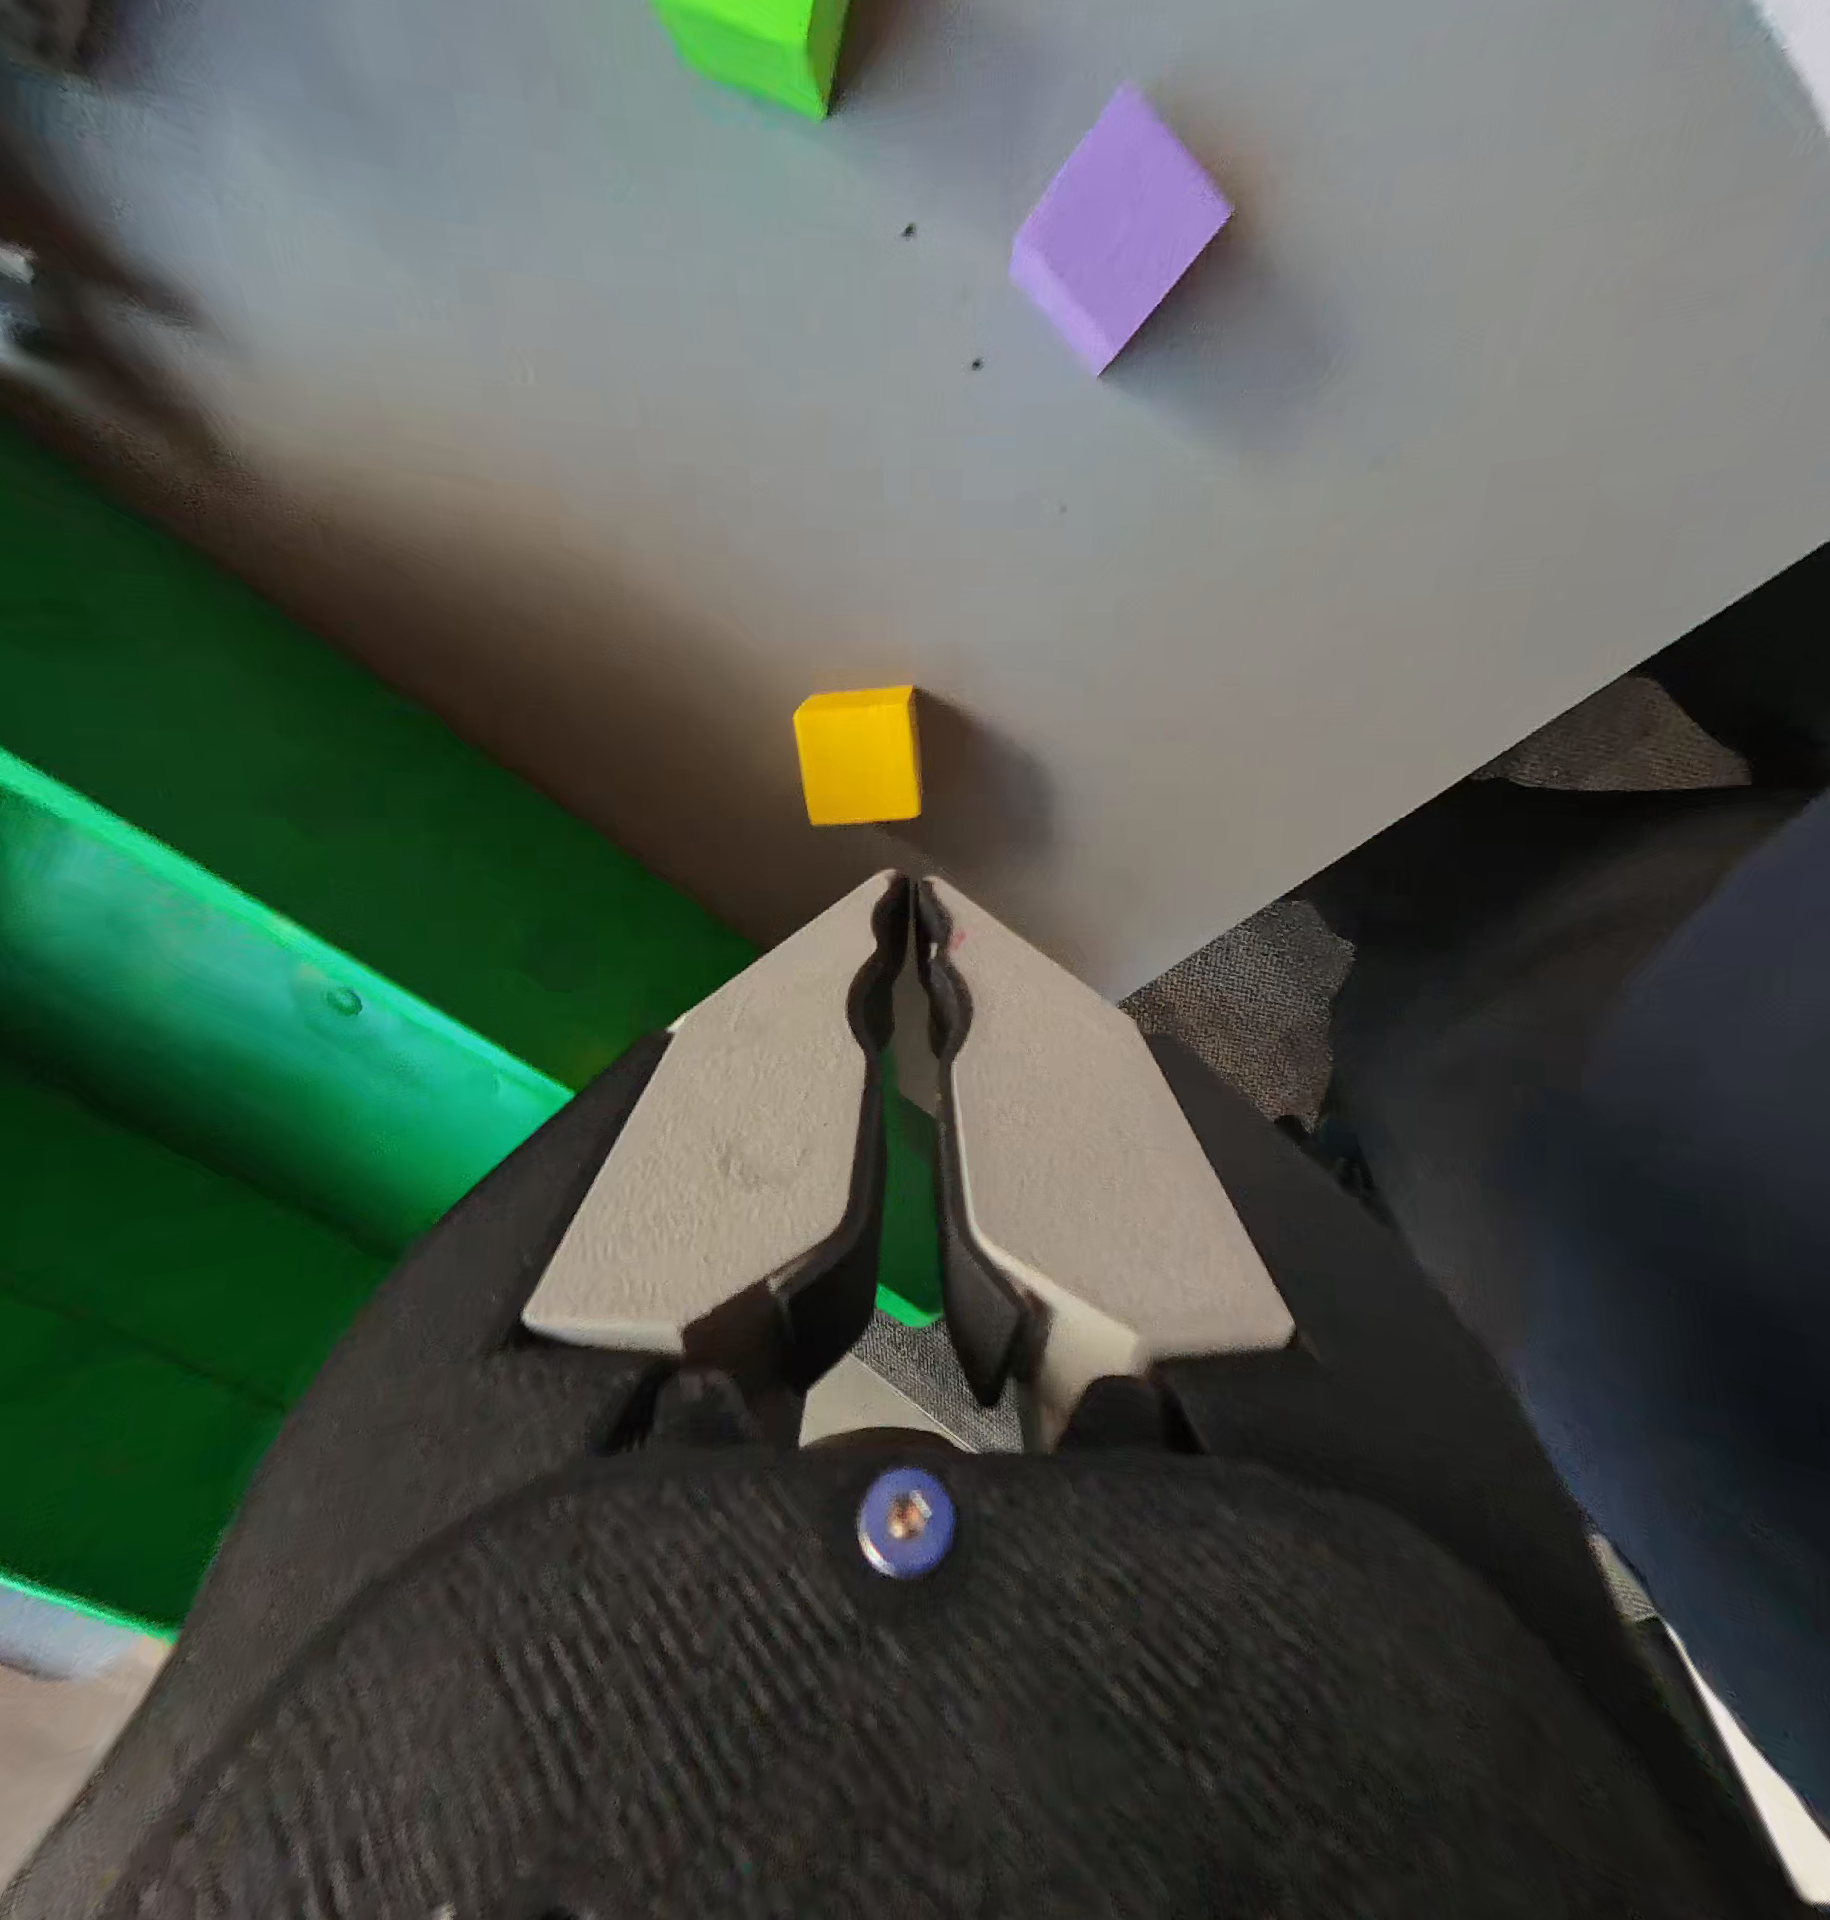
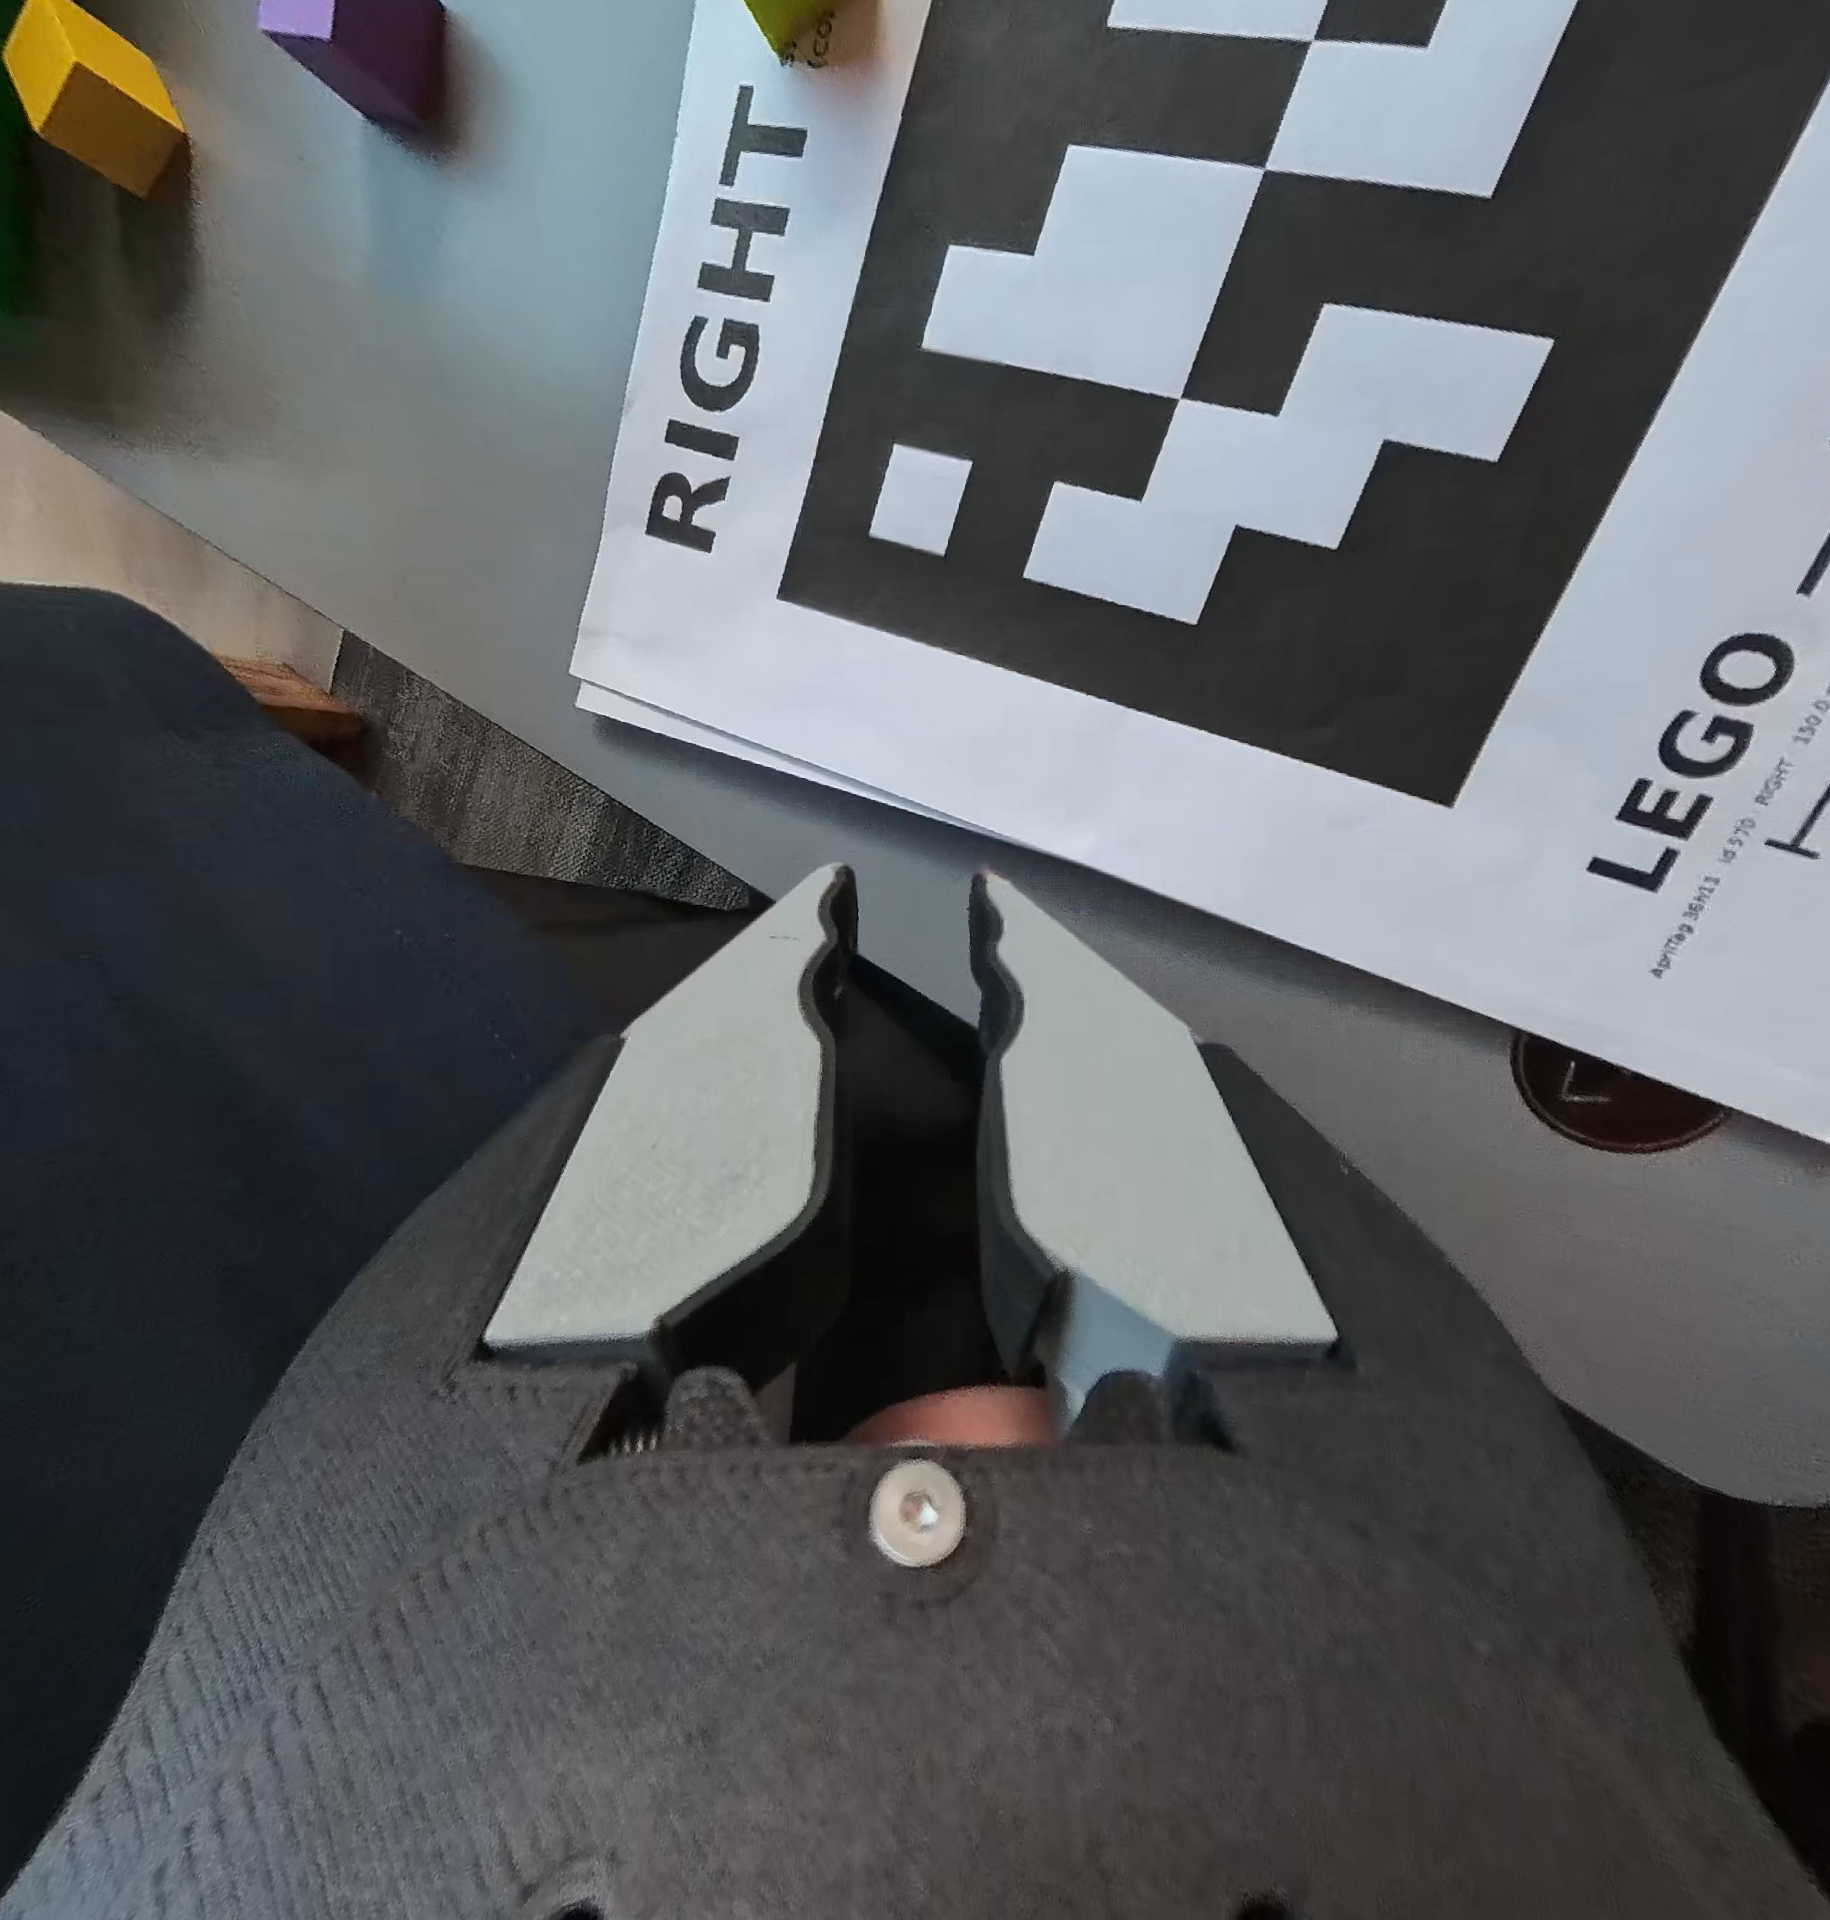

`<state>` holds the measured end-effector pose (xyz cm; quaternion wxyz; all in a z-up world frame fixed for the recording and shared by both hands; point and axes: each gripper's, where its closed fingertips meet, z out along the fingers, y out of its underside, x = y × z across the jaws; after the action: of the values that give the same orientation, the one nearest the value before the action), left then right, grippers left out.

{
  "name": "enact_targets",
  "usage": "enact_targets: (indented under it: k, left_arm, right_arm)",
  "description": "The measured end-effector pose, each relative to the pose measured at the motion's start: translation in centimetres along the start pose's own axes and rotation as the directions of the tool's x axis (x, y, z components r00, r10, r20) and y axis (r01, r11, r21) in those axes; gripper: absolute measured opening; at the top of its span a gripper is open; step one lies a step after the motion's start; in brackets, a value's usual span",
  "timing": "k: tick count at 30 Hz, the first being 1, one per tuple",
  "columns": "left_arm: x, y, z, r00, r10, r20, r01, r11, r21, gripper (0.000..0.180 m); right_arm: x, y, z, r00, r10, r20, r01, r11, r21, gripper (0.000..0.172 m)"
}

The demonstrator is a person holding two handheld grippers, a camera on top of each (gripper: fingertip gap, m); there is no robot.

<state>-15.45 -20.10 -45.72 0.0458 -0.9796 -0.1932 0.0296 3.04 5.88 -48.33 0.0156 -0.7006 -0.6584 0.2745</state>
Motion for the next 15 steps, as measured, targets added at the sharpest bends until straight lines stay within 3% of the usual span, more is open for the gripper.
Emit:
enact_targets:
  k: [5, 9, 15]
  left_arm:
    - [-0.5, 1.3, -1.0, 0.996, -0.091, -0.008, 0.091, 0.993, 0.069, 0.017]
    - [-1.6, 1.7, -2.9, 0.987, -0.145, 0.066, 0.133, 0.978, 0.162, 0.026]
    - [-2.7, 2.9, -3.8, 0.96, -0.265, 0.092, 0.238, 0.943, 0.232, 0.021]
  right_arm:
    - [0.4, 0.8, -0.3, 1.0, 0.007, -0.007, -0.007, 1.0, -0.008, 0.019]
    - [0.4, 0.7, -0.3, 1.0, -0.014, -0.005, 0.013, 1.0, -0.019, 0.019]
    - [0.3, 0.0, -0.3, 0.999, -0.054, -0.001, 0.053, 0.998, -0.024, 0.019]
